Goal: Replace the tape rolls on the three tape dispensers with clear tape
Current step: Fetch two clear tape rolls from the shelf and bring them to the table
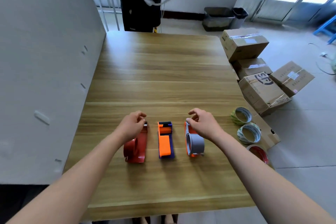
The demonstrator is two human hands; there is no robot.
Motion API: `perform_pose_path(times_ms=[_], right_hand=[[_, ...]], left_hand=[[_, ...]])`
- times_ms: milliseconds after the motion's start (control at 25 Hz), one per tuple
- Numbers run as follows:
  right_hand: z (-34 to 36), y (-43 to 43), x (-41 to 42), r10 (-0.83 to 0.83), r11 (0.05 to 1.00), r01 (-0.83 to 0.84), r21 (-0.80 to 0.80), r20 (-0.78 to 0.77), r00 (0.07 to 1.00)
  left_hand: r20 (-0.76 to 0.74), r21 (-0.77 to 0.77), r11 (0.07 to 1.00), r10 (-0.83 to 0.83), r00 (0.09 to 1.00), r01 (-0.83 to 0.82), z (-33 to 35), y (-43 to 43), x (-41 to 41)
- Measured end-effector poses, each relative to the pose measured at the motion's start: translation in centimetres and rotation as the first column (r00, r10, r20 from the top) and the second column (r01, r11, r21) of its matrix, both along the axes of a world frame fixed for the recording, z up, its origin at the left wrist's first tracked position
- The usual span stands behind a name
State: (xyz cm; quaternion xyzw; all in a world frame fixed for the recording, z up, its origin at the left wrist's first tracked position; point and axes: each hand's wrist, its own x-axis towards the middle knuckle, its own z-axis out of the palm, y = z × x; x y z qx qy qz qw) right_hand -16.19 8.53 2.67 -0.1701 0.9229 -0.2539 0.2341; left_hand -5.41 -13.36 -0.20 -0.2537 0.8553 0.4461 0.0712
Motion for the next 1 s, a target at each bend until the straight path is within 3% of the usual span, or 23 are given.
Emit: perform_pose_path(times_ms=[240,360,520,800,1000], right_hand=[[4.7,-3.4,1.2,0.239,0.967,-0.222,0.126,-0.139,0.961],[6.3,-4.0,1.4,0.308,0.934,-0.292,0.205,-0.053,0.95],[7.3,-4.8,2.0,0.435,0.795,-0.452,0.404,0.14,0.89],[11.3,-9.2,3.1,0.675,0.677,-0.621,0.395,0.003,0.738],[16.0,-12.5,6.6,0.844,0.486,-0.791,0.372,0.035,0.535]], left_hand=[[0.264,-0.371,0.849,-0.292,0.919,0.376,5.8,-3.8,1.4],[0.385,-0.463,0.769,-0.272,0.882,0.44,7.9,-5.1,2.2],[0.538,-0.488,0.725,-0.187,0.822,0.486,9.2,-6.4,4.7],[0.478,-0.59,0.757,0.045,0.877,0.282,15.3,-5.9,10.0],[0.364,-0.49,0.868,0.287,0.886,-0.079,20.2,-2.1,17.9]])
